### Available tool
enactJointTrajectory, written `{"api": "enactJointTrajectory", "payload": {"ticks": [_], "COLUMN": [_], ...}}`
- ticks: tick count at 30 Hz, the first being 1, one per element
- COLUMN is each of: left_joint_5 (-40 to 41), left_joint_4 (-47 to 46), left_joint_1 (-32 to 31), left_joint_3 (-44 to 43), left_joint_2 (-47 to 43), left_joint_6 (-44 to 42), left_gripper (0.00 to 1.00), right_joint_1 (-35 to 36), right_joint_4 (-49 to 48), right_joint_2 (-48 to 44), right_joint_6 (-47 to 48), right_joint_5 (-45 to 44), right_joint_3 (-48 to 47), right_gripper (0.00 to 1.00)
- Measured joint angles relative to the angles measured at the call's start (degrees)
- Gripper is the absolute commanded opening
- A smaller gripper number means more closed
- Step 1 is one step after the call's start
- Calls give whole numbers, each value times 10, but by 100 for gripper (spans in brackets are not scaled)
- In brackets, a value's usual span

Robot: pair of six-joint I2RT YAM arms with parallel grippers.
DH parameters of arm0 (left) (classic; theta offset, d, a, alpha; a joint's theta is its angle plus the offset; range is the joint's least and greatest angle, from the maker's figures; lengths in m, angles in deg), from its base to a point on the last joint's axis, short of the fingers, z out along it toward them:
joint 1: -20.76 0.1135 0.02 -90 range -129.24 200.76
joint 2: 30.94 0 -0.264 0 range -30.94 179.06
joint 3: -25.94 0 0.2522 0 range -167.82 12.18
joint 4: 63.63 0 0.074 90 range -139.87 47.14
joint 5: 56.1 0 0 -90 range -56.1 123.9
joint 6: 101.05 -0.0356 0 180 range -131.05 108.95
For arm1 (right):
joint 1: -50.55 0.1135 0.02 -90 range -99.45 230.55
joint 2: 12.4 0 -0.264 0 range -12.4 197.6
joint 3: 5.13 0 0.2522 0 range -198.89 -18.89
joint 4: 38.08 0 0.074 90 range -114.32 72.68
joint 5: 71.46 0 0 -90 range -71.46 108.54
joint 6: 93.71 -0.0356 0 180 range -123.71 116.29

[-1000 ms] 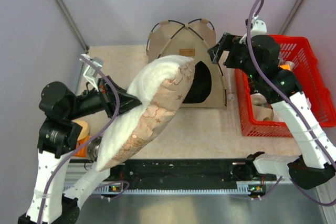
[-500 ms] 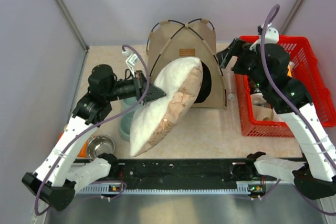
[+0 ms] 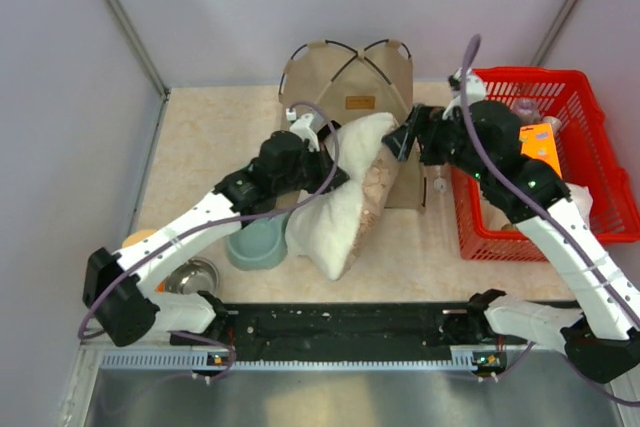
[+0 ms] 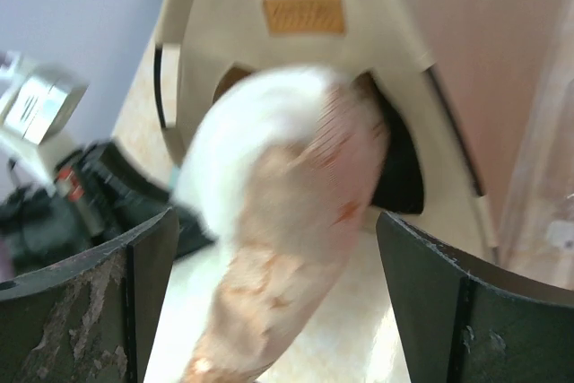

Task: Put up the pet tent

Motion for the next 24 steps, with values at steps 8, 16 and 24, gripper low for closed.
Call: {"api": "enactJointTrajectory", "payload": {"ticks": [8, 16, 24], "left_joint_5": [108, 126, 130], "left_joint_4": [-41, -68, -56], "left_joint_1": [-48, -50, -46], "left_joint_3": [-30, -12, 46], "left_joint_2": [99, 81, -58], "left_joint_6": [27, -5, -88], "left_gripper": [0, 51, 63], "right_joint_1": [47, 64, 67], "right_joint_4": [-28, -123, -213], "right_joint_2": [1, 57, 85], "right_joint_6": [-28, -39, -21], "right_joint_5": [21, -37, -72], "right_joint_3": [109, 176, 207], "right_gripper": [80, 57, 57]}}
